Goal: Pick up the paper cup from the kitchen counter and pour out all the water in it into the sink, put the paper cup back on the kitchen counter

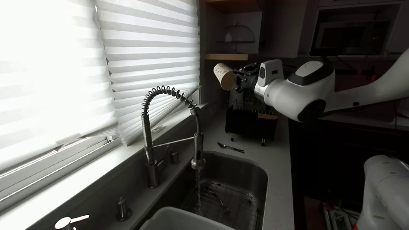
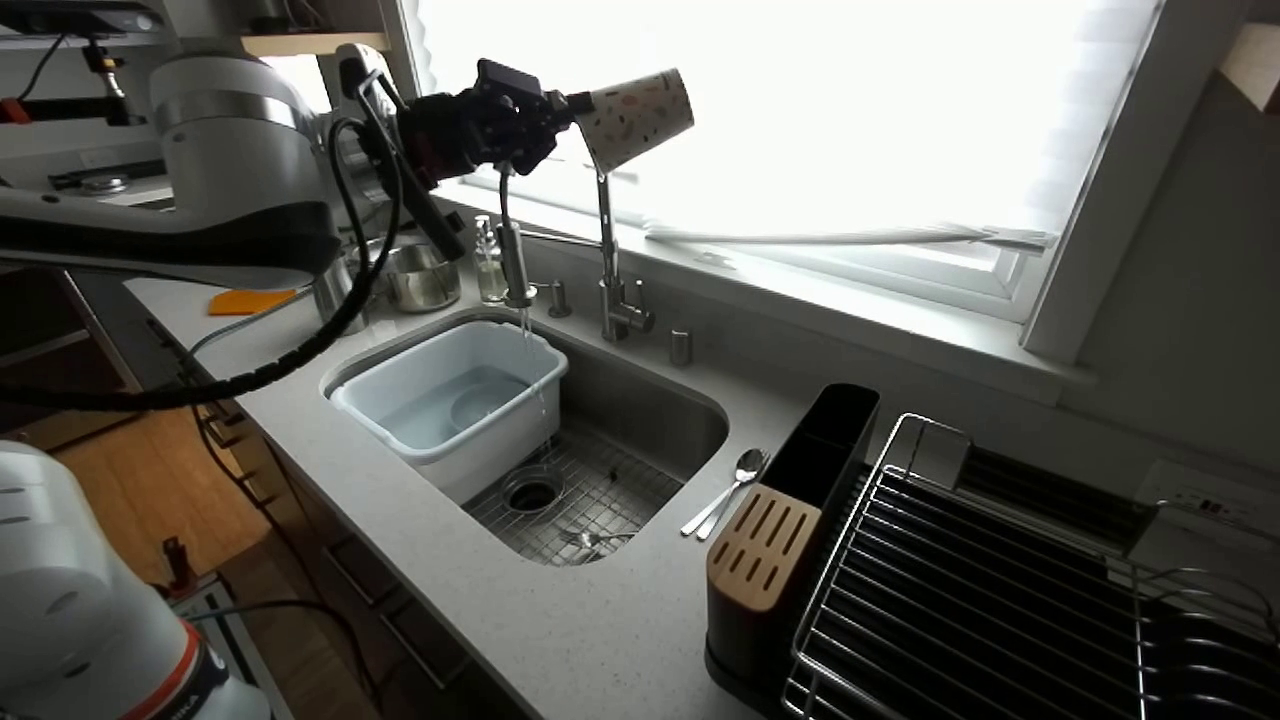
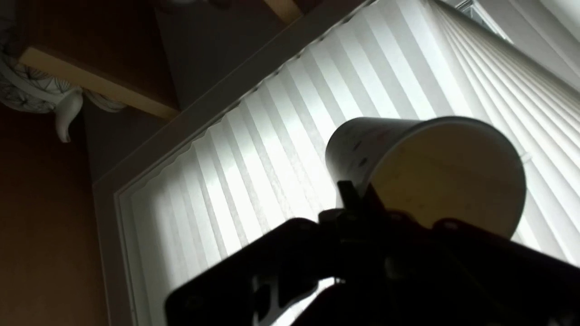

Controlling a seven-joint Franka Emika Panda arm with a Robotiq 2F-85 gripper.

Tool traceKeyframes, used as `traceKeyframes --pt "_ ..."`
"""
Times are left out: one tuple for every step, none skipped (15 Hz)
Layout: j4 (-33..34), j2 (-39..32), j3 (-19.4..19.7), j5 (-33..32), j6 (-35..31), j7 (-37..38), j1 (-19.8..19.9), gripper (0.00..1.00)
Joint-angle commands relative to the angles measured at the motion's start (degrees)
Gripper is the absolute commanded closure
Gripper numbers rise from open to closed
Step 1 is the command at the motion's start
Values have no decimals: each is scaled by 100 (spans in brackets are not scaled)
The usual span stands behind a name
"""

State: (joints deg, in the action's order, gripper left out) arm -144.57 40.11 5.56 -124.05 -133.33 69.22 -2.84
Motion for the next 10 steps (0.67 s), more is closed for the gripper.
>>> traceKeyframes --pt "13 20 300 1263 -96 -582 -215 99" --pt "62 24 330 1725 -101 -852 -216 99" --pt "92 1 317 2186 40 -1076 -192 99" --pt "145 -38 297 2617 9 -1280 -99 99" --pt "188 -40 313 3081 82 -1551 -114 99" --pt "226 -60 349 3502 142 -1782 -129 99" --pt "270 -60 369 3948 231 -2053 -154 99" --pt "326 -84 415 4356 319 -2315 -176 99" --pt "381 -125 360 4769 410 -2534 -67 99" --pt "424 -122 347 5194 548 -2819 -40 99"
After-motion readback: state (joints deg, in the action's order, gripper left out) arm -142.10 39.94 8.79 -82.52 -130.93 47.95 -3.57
